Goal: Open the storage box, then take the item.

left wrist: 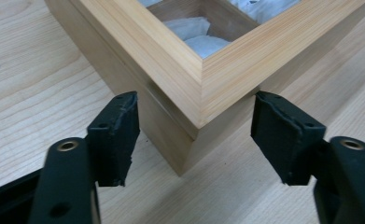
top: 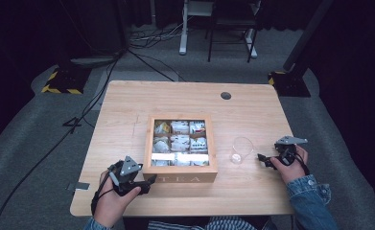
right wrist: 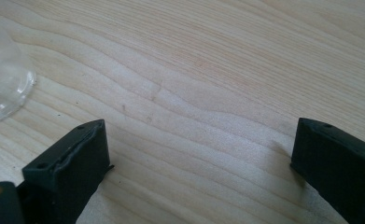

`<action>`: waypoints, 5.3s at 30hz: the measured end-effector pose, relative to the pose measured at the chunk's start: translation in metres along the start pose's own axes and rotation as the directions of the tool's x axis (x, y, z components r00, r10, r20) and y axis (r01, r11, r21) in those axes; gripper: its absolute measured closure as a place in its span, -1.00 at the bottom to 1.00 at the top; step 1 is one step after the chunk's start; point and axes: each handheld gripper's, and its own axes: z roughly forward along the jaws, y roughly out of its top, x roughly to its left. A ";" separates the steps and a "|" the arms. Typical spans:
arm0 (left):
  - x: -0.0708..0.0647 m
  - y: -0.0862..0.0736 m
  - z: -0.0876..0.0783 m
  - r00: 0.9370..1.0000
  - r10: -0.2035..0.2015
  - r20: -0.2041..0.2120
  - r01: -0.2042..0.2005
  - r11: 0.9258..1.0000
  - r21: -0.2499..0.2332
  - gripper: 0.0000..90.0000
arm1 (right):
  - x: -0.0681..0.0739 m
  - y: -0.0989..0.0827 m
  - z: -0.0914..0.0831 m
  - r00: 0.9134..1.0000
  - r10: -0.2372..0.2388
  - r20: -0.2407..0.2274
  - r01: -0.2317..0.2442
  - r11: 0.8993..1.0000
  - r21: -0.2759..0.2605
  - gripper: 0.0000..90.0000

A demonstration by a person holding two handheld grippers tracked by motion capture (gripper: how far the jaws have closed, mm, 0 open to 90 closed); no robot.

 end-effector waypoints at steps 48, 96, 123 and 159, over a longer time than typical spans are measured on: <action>-0.001 0.047 -0.024 0.985 0.091 -0.150 -0.116 0.978 -0.171 -0.13 | 0.001 -0.001 -0.001 1.000 0.002 0.003 -0.002 1.000 -0.001 -0.89; 0.019 0.096 -0.037 0.982 0.091 -0.167 -0.133 0.955 -0.266 0.02 | 0.033 0.045 -0.077 0.997 0.043 -0.071 -0.046 0.998 -0.045 0.01; 0.016 0.102 -0.038 0.976 0.106 -0.190 -0.149 0.961 -0.232 0.04 | 0.131 0.103 -0.093 0.965 -0.122 -0.234 0.094 0.987 -0.127 0.04; 0.019 0.102 -0.034 0.977 0.097 -0.190 -0.144 0.957 -0.252 0.04 | 0.269 0.142 -0.029 0.875 -0.303 -0.378 0.268 0.953 -0.143 0.11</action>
